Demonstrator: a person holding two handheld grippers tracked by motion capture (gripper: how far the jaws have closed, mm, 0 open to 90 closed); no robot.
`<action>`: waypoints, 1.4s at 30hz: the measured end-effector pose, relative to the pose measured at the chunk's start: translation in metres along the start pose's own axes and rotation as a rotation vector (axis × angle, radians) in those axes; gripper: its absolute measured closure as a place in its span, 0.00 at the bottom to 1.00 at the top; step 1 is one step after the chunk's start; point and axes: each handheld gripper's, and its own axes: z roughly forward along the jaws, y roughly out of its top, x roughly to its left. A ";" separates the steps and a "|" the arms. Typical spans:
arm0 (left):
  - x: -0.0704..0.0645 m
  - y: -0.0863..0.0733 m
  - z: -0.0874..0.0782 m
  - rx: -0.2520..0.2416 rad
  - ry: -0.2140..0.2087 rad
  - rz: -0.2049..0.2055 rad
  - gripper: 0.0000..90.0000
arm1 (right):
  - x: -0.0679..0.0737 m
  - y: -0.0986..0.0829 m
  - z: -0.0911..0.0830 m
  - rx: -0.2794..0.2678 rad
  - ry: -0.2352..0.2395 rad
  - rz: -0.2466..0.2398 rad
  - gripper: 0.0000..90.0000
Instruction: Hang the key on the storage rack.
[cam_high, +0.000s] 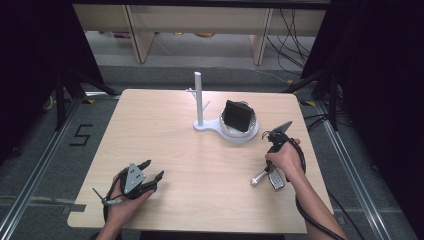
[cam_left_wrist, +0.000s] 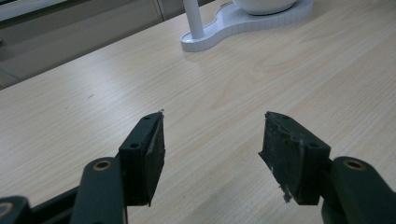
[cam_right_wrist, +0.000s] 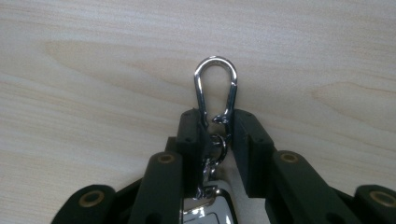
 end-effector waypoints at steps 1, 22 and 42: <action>0.000 0.000 0.000 0.001 0.000 0.002 0.43 | -0.001 0.000 0.000 0.007 0.010 -0.002 0.82; 0.000 0.000 0.000 0.005 0.001 0.005 0.43 | -0.003 -0.002 0.000 -0.045 0.030 -0.073 0.84; 0.000 0.000 0.000 0.000 -0.001 0.001 0.43 | -0.002 0.025 0.002 -0.067 0.030 -0.143 0.80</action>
